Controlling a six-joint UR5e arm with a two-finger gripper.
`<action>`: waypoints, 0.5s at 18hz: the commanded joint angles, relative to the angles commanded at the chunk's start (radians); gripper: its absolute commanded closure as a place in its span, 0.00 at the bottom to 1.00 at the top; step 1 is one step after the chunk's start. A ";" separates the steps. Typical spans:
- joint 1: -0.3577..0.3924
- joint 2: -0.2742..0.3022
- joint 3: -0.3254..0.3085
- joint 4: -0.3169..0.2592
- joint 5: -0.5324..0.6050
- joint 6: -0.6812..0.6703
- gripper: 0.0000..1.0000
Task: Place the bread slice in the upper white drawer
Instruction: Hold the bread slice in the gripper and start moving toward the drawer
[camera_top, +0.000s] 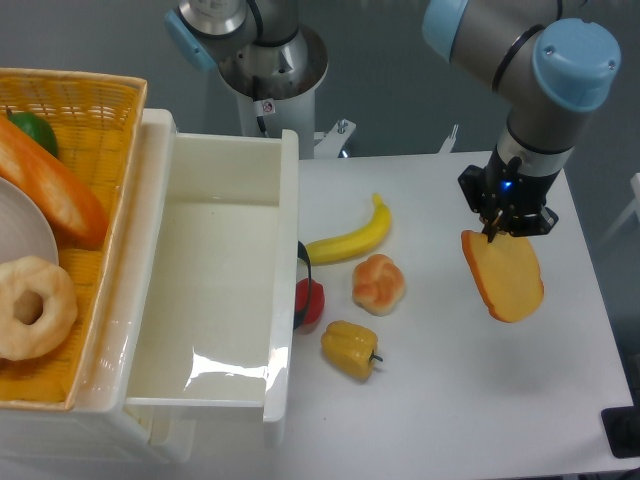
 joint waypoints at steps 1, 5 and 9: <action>0.000 0.005 -0.006 0.000 0.000 0.000 1.00; 0.000 0.015 -0.014 0.000 -0.002 0.000 1.00; 0.002 0.035 -0.014 -0.029 -0.052 -0.002 1.00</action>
